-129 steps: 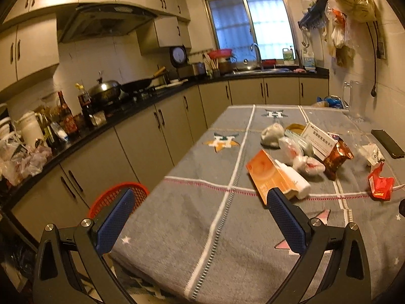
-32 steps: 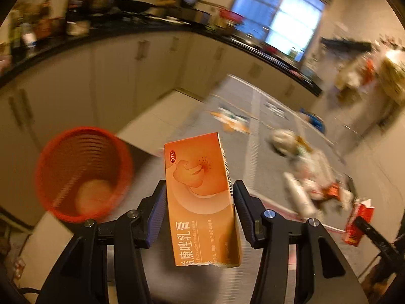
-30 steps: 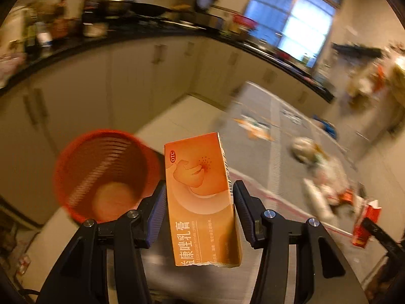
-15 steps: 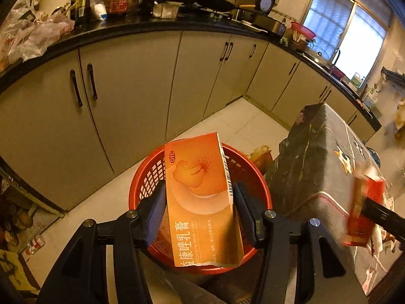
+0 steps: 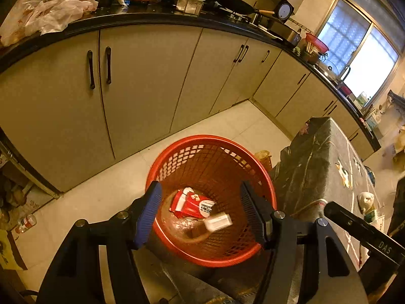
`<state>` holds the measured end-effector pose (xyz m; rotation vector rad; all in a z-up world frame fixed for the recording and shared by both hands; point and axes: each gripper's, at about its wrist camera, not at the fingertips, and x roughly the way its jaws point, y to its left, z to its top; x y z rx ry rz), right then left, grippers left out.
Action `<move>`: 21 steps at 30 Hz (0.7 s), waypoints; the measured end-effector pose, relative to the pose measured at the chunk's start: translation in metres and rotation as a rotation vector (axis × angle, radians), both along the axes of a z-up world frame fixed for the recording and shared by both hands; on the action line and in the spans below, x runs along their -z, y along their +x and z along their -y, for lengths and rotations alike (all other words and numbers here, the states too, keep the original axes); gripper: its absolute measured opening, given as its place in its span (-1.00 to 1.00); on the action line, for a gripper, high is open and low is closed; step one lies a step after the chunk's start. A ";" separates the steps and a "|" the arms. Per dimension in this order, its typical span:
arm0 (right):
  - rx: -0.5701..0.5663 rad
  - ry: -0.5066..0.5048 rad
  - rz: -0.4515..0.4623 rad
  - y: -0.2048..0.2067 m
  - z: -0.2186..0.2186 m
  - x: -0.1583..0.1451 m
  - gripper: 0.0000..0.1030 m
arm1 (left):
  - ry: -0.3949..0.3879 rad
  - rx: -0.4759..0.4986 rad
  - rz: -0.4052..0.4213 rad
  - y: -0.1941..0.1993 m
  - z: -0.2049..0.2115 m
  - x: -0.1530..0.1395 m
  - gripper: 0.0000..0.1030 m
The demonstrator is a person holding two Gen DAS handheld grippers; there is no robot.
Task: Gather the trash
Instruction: 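Carry box and wrapper to the red basket and open both tools, then grasp white spray bottle with left tool while right tool grasps brown packet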
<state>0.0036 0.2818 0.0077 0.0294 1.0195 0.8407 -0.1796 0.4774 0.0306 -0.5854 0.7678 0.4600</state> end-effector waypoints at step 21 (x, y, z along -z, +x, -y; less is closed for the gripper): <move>0.357 0.069 0.101 -0.049 0.278 -0.045 0.39 | 0.074 0.361 0.046 0.031 0.208 -0.056 0.45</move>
